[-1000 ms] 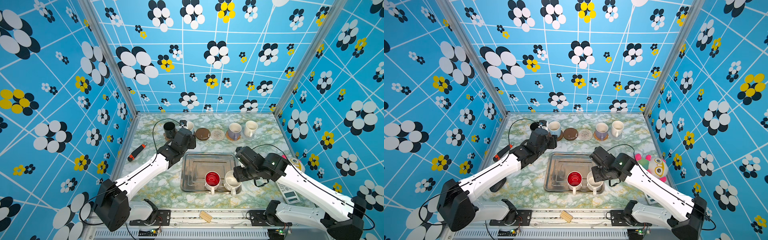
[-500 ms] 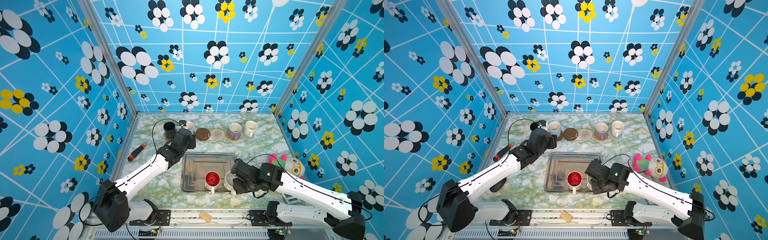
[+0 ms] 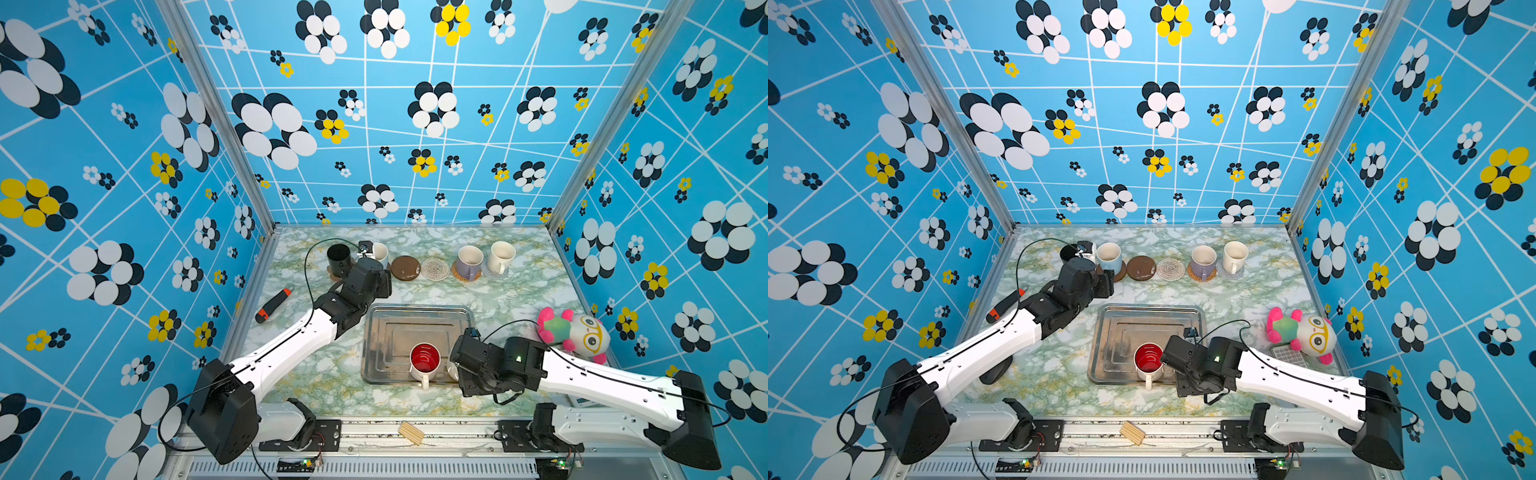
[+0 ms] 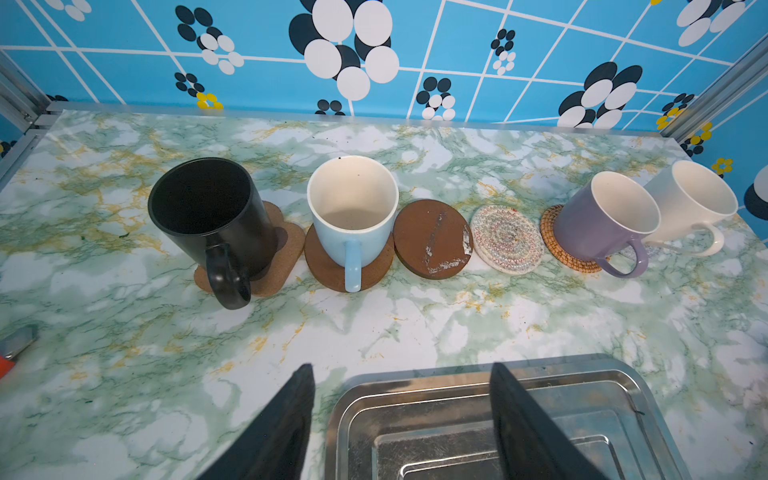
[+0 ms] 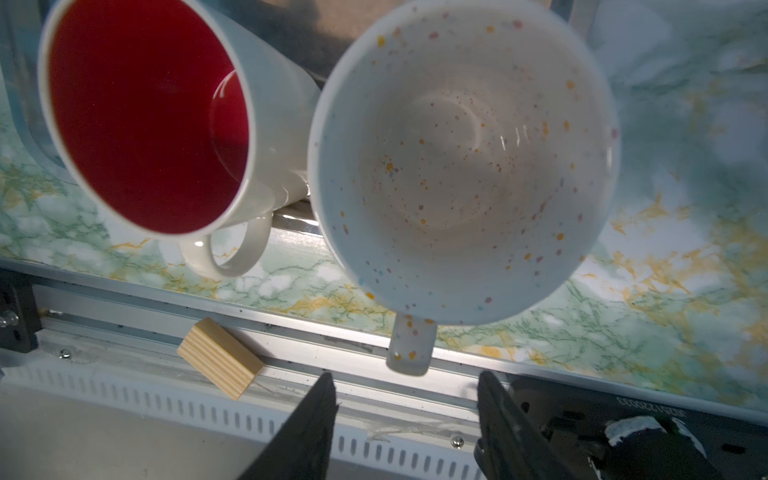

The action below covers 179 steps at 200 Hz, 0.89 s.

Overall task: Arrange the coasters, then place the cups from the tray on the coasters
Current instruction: 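Close the right gripper on the speckled white mug's rim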

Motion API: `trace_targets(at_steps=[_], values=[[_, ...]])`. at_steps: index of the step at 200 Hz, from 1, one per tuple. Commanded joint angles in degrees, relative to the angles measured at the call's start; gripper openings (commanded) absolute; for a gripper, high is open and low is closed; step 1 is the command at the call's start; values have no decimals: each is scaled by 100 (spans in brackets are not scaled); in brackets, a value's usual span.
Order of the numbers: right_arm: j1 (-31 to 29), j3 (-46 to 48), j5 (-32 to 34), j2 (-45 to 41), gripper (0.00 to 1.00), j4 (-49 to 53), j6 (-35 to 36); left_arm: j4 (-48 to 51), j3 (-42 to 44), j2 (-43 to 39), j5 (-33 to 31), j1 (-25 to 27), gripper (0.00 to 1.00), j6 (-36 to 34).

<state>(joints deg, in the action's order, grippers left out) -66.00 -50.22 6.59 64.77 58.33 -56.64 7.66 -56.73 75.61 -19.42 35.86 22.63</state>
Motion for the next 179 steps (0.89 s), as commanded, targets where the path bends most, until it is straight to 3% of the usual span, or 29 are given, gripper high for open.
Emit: trace_targets(at_steps=[1,58,99,179], values=[[-35,169,-61,95,57,-333,-190,-7,70,-82,-156,-17,68,-75],[-36,301,125,299,57,-328,-232,12,55,-32,-197,-17,68,-71],[-36,541,90,366,52,-861,-330,43,13,48,-205,-17,68,-72],[-36,580,289,686,45,-820,-286,78,-39,153,-236,-17,68,-81]])
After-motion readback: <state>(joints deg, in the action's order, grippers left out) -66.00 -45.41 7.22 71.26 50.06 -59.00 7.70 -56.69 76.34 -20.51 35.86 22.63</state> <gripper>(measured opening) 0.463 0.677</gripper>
